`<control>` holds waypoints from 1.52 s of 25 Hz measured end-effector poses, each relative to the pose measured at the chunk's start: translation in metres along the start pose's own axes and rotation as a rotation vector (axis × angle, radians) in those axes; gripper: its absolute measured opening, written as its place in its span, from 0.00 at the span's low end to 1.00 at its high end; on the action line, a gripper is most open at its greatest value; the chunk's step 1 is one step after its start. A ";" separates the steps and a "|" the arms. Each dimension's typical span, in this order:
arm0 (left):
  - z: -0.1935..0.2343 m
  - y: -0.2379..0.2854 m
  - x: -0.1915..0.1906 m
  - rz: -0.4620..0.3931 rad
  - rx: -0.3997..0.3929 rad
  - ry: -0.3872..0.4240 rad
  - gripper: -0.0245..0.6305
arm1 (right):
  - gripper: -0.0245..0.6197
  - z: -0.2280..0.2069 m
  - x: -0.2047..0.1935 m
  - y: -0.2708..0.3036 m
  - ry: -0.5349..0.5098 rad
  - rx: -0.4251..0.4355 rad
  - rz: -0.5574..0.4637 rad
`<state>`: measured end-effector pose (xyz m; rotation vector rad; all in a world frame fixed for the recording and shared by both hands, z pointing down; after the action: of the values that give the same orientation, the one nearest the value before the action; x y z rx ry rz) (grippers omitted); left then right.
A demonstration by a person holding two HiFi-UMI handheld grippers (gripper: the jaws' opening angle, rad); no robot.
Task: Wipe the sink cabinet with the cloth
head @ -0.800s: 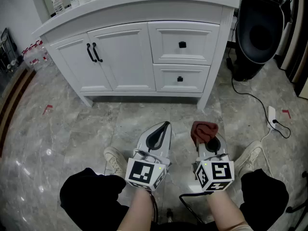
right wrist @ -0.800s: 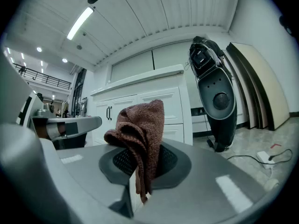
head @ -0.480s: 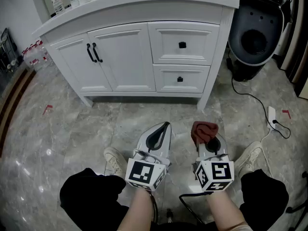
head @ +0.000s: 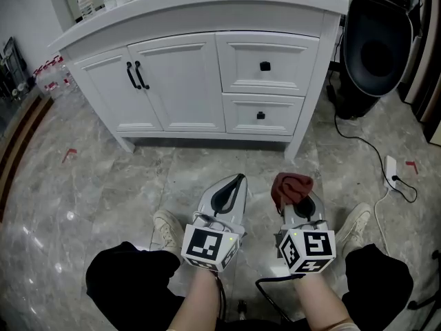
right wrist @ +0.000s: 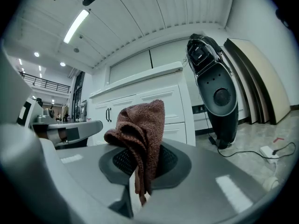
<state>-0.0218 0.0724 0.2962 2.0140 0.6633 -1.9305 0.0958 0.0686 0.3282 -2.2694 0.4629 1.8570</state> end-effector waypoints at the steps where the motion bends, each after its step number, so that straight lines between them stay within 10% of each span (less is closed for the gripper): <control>1: 0.002 0.003 -0.001 0.002 0.003 -0.004 0.04 | 0.16 -0.002 0.000 0.003 0.005 -0.002 0.002; 26: 0.096 0.105 -0.032 0.038 0.115 -0.045 0.04 | 0.16 -0.011 0.029 0.159 0.037 0.079 -0.008; 38: 0.150 0.138 -0.003 -0.028 0.156 0.012 0.04 | 0.16 0.019 0.117 0.241 -0.055 0.207 -0.127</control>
<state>-0.0825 -0.1203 0.2723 2.1196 0.5631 -2.0456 0.0162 -0.1659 0.2249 -2.0588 0.4672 1.7190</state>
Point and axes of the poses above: the fingertips, and each gripper's own axes: y forward along the fingers, z to its left, x out of its top, the point moved 1 cm from there along -y, backward along the fingers, and after that the axes turned 5 degrees about y, right-handed, at the moved point
